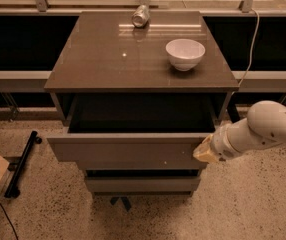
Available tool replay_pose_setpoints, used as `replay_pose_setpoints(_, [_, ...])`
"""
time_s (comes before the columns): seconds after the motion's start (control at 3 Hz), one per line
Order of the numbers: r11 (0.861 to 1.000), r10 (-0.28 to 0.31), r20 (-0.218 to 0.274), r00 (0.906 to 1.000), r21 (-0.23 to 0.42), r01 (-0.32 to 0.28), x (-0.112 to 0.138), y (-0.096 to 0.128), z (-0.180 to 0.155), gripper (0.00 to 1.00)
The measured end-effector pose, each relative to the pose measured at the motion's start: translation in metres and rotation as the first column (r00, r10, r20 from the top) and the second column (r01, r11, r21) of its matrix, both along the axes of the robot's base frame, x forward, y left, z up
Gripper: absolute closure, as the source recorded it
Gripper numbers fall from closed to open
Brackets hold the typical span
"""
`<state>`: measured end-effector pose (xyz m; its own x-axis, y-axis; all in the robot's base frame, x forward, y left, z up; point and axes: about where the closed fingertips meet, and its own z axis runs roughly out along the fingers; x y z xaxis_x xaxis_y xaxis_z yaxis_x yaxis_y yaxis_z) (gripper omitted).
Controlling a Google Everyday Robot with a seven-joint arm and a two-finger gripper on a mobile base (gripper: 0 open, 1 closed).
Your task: Close top drawer
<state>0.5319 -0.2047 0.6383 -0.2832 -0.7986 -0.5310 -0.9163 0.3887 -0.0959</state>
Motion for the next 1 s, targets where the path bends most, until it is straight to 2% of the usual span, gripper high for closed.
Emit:
replay_pose_setpoints(0.33, [1.0, -0.009, 0.012, 0.9999, 0.011, 0.009, 0.016, 0.002, -0.002, 1.0])
replay_pose_setpoints(0.67, [0.999, -0.029, 0.029, 0.9992, 0.03, 0.028, 0.047, 0.004, -0.005, 0.82])
replay_pose_setpoints(1.0, [0.998, -0.036, 0.037, 0.9987, 0.044, 0.035, 0.057, 0.005, -0.004, 0.57])
